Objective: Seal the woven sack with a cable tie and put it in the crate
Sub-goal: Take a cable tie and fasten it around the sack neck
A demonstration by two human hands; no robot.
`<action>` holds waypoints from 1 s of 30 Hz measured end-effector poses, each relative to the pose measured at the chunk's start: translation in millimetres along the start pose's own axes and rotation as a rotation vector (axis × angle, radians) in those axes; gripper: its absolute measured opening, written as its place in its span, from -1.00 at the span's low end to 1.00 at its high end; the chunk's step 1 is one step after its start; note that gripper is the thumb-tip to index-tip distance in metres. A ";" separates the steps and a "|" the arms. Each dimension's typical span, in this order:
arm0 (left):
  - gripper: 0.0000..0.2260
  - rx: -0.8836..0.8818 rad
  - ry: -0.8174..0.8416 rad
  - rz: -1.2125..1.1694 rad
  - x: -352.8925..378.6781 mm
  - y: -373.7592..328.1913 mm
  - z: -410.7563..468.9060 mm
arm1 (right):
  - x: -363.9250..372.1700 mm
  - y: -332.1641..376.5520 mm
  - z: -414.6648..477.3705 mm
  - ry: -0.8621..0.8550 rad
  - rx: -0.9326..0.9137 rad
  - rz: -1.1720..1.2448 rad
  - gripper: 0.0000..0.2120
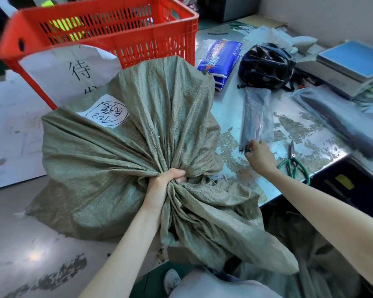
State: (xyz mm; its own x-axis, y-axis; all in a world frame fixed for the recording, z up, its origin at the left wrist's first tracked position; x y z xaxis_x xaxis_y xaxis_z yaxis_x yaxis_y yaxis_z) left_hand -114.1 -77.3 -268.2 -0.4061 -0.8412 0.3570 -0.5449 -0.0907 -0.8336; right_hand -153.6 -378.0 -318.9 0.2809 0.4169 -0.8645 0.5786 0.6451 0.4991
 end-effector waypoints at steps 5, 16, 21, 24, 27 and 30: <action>-0.84 0.004 -0.017 0.021 -0.5 1.2 -0.8 | 12.4 -7.8 16.9 0.144 -0.040 -0.294 -0.75; -0.74 0.083 0.016 0.060 -1.7 1.9 5.3 | 14.6 -8.9 27.4 0.079 -0.215 -0.434 -0.89; -0.77 0.153 0.010 0.030 1.1 -3.5 6.8 | 13.5 -9.2 18.5 0.125 -0.293 -0.717 -0.52; -0.78 0.154 0.024 0.047 0.2 -2.0 8.5 | 12.4 -10.6 17.6 0.112 -0.260 -0.700 -0.54; -0.76 0.179 0.039 0.107 -1.8 -2.9 9.8 | 12.9 -13.9 18.0 0.088 -0.208 -0.598 -0.59; -0.74 0.194 0.054 0.143 -1.8 -3.5 9.0 | 13.4 -15.6 19.7 0.074 -0.175 -0.514 -0.63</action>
State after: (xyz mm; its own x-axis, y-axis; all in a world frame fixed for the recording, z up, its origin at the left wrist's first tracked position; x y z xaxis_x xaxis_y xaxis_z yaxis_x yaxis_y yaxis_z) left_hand -104.9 -80.3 -269.7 -0.5104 -0.8237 0.2468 -0.3302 -0.0772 -0.9407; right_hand -143.8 -395.0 -339.4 -0.0628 0.0596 -0.9962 0.4892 0.8719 0.0213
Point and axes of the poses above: each hand's wrist, its own z-axis towards the middle knuckle, its own x-axis out of the palm, y = z × x, the point moved 5 cm from there along z, towards the middle knuckle, and after that the axes turned 5 degrees about z, right-handed, at the moved point
